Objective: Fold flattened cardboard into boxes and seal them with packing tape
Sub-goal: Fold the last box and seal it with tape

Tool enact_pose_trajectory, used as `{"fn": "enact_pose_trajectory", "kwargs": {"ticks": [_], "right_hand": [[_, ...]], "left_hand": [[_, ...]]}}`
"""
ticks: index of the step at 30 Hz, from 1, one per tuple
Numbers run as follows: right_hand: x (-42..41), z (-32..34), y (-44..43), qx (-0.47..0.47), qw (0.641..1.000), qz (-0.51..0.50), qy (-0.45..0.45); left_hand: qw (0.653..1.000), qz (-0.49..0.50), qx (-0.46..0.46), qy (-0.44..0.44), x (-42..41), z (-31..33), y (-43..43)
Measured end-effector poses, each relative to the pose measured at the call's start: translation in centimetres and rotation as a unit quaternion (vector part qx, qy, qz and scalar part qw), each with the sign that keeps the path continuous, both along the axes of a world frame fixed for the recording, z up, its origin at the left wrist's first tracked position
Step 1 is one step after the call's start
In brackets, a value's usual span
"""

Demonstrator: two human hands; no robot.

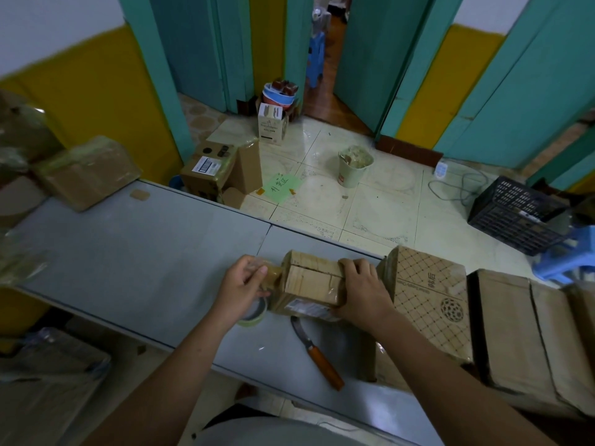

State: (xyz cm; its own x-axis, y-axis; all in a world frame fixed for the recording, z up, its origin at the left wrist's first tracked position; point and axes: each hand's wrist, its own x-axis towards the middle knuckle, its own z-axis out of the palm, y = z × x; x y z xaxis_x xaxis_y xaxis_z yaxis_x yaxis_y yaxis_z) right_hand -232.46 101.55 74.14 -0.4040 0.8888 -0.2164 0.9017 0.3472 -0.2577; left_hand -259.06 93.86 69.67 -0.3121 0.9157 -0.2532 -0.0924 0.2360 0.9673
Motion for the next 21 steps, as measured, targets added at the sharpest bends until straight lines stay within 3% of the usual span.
{"fn": "enact_pose_trajectory", "kwargs": {"ticks": [4,8,11,16,21], "right_hand": [[0.3,0.2,0.3,-0.007,1.000,-0.010,0.001],[0.4,0.9,0.6,-0.018,0.998,-0.030,0.056],[0.3,1.3,0.5,-0.029,0.994,-0.033,0.104],[0.4,1.4,0.5,-0.043,0.988,-0.031,0.148],[0.3,1.4,0.4,-0.047,0.984,-0.035,0.171]], "left_hand": [[1.000,-0.006,0.013,-0.005,0.0,1.1,0.1],[0.994,-0.082,0.050,-0.052,0.3,3.3,-0.1],[0.988,-0.123,0.089,0.017,0.8,4.8,0.0],[0.972,-0.106,0.145,0.153,1.7,5.9,-0.3],[0.906,-0.095,0.295,0.289,2.6,5.8,-0.7]]}}
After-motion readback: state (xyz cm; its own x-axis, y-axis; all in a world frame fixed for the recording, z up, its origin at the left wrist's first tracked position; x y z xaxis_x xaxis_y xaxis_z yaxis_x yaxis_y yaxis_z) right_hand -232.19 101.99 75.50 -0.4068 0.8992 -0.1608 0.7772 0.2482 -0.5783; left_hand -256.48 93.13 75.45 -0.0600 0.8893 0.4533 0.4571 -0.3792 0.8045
